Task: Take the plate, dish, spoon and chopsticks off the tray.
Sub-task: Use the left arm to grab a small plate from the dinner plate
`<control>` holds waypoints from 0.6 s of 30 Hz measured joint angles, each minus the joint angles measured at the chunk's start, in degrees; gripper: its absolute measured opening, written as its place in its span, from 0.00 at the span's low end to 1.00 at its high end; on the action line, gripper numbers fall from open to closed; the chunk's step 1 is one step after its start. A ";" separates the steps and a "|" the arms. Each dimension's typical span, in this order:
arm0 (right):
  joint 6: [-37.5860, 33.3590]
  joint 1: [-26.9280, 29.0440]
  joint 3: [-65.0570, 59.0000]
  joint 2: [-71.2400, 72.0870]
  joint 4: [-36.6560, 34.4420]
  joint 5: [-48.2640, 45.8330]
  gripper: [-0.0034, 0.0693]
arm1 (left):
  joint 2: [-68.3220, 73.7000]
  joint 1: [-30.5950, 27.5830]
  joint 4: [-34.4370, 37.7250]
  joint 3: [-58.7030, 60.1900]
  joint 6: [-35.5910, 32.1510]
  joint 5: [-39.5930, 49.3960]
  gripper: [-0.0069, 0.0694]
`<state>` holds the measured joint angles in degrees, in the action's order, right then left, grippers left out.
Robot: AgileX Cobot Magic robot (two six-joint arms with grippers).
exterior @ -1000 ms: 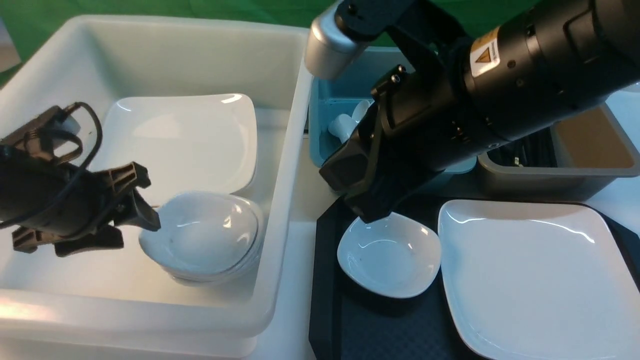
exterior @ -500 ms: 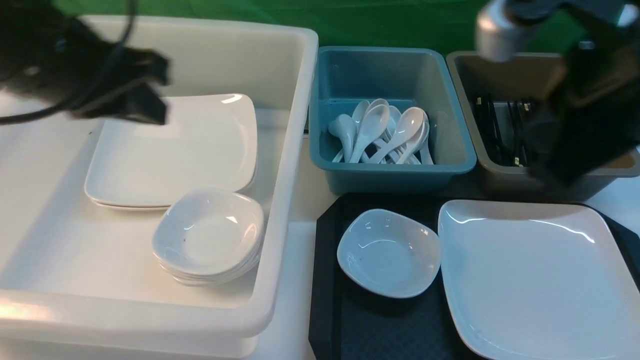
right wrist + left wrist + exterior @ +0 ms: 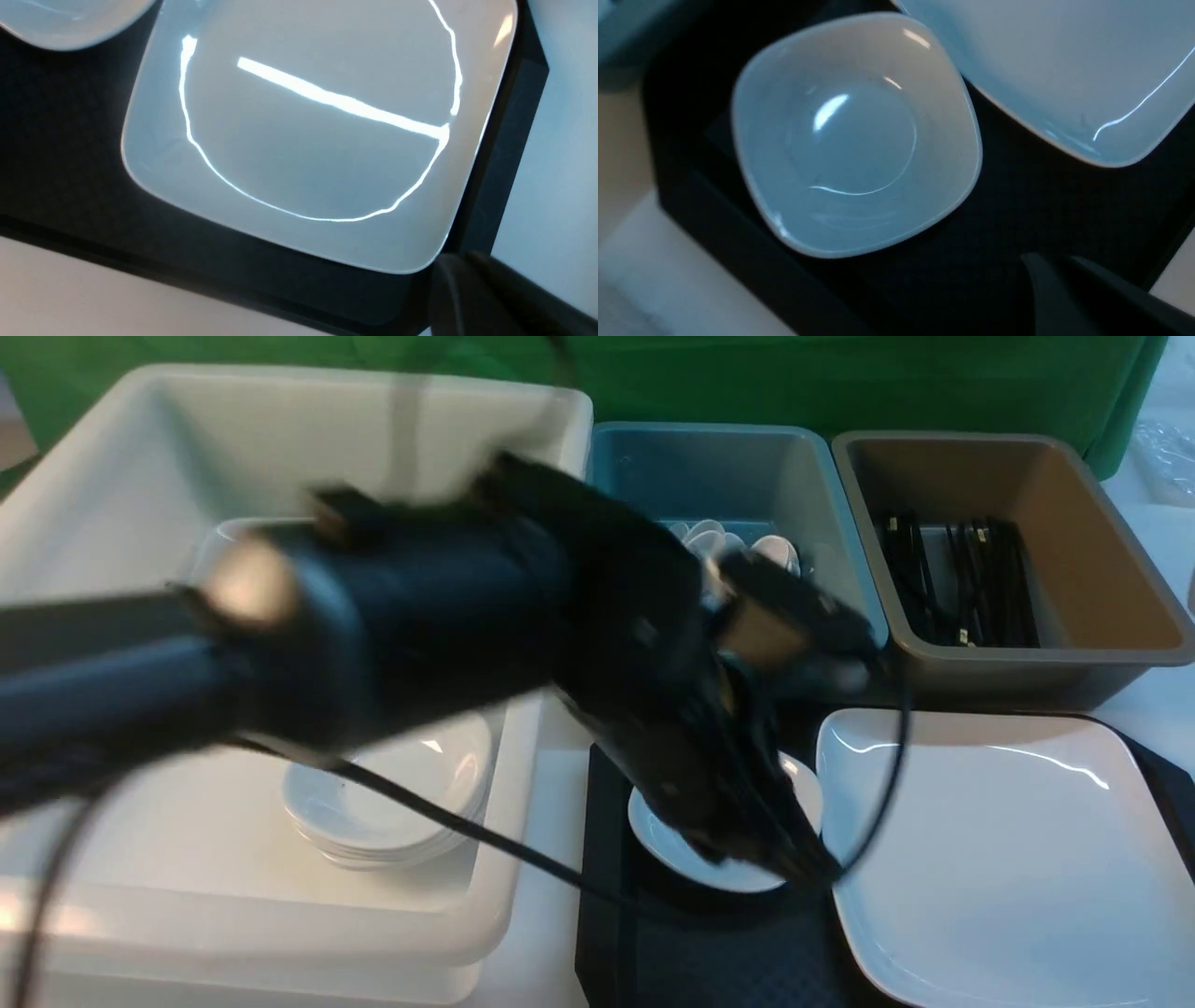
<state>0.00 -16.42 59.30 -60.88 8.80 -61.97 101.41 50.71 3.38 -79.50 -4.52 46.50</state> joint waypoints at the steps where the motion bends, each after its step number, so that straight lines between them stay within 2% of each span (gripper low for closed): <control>1: 0.00 0.23 -0.66 1.12 -0.75 0.28 0.08 | 3.68 2.03 -3.90 -0.71 0.15 -0.79 0.31; 3: 0.00 0.28 -0.68 1.65 -0.97 0.42 0.08 | 4.84 2.80 -5.38 -0.92 0.59 -1.15 0.36; 5: 0.00 0.28 -0.68 2.81 -1.25 0.70 0.08 | 7.85 3.87 -9.54 -1.29 2.17 -2.57 0.53; 9: 0.00 0.28 -0.68 4.39 -1.39 0.82 0.08 | 11.35 4.10 -13.94 -1.29 4.52 -5.51 0.76; 11: 0.00 0.28 -0.68 4.73 -1.47 0.82 0.08 | 12.63 4.10 -14.73 -1.39 4.93 -7.14 0.83; 15: 0.00 0.28 -0.68 4.91 -1.47 0.99 0.08 | 14.63 4.10 -17.08 -1.41 6.29 -9.77 0.85; 18: 0.00 0.28 -0.68 4.91 -1.49 0.99 0.08 | 15.99 4.05 -19.34 -1.45 8.14 -10.28 0.80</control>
<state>0.00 -16.14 58.62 -55.96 7.32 -60.98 117.41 54.76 -15.96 -80.95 3.62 36.22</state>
